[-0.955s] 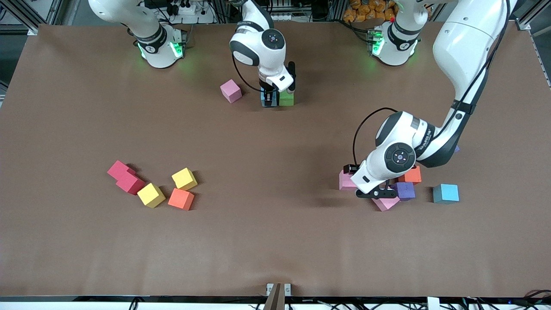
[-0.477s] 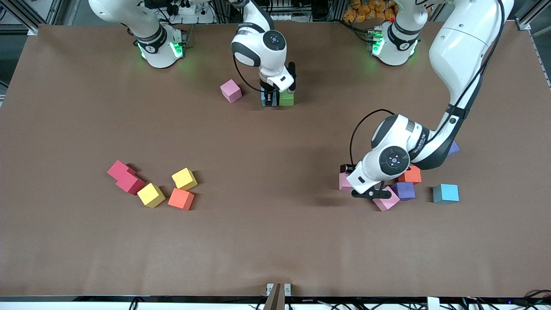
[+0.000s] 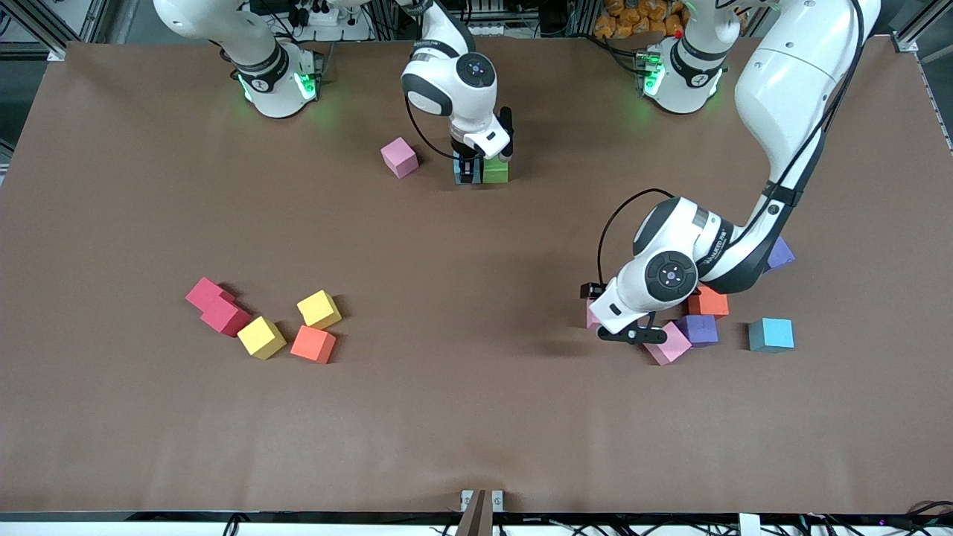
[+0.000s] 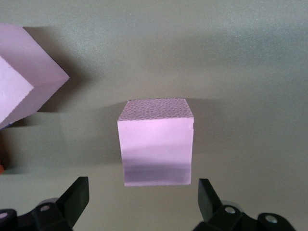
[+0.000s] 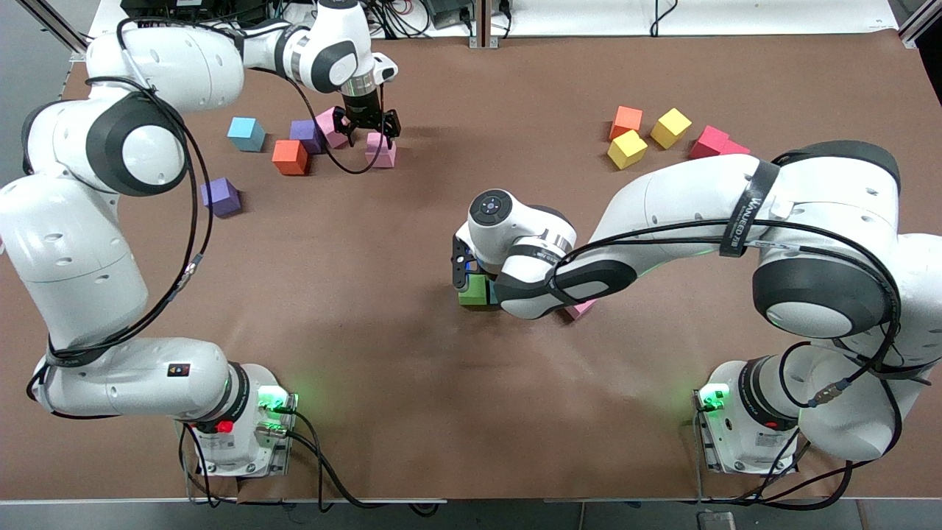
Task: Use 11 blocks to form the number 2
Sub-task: 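Grasp the pink cube with the left gripper while the right gripper places cyan, then lift the pink cube with the left gripper while the right gripper grasps yellow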
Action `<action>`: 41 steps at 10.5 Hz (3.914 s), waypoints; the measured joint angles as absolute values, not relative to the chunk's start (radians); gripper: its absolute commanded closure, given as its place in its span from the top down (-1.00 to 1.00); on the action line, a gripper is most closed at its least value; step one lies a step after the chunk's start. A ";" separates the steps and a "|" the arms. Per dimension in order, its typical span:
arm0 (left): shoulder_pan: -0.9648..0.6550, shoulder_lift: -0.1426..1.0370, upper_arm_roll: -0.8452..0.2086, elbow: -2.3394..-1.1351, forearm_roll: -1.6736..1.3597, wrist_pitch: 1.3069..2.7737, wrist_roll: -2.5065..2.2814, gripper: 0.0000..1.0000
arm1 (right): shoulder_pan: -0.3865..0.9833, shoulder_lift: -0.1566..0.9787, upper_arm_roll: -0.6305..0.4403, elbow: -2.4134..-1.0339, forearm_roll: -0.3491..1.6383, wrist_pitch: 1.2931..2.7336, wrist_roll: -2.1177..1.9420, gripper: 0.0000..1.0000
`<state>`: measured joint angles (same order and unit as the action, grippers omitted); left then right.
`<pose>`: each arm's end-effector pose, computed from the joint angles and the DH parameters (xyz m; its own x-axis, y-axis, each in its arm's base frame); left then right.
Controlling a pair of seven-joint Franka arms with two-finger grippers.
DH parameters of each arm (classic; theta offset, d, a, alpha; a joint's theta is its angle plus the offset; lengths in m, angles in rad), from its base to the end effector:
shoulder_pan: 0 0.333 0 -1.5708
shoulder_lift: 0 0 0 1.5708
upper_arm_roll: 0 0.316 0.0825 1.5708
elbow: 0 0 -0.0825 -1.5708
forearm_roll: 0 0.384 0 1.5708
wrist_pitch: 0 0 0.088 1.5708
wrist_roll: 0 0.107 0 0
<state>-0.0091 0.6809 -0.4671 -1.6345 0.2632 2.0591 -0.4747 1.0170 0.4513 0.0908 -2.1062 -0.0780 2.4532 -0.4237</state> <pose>0.6135 -0.2613 0.2388 0.9790 -0.0797 -0.1878 -0.0822 -0.9966 -0.0052 0.2539 0.5095 0.1920 -0.0182 0.9954 -0.0939 0.9992 0.0146 -0.0384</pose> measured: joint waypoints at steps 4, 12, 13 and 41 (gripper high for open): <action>-0.009 0.704 -0.466 -1.611 0.263 2.069 -0.475 1.00 | 1.021 0.454 0.089 -2.103 -0.079 2.456 -0.419 1.00; -0.011 0.734 -0.466 -1.595 0.263 2.096 -0.475 1.00 | 1.021 0.447 0.076 -2.063 -0.079 2.404 -0.408 1.00; -0.011 0.734 -0.466 -1.594 0.263 2.096 -0.475 1.00 | 1.021 0.436 0.075 -2.058 -0.079 2.377 -0.408 1.00; 0.001 0.619 -0.543 -1.647 0.060 1.919 -1.090 -0.20 | 0.247 0.542 0.027 -1.780 0.074 2.232 -0.436 1.00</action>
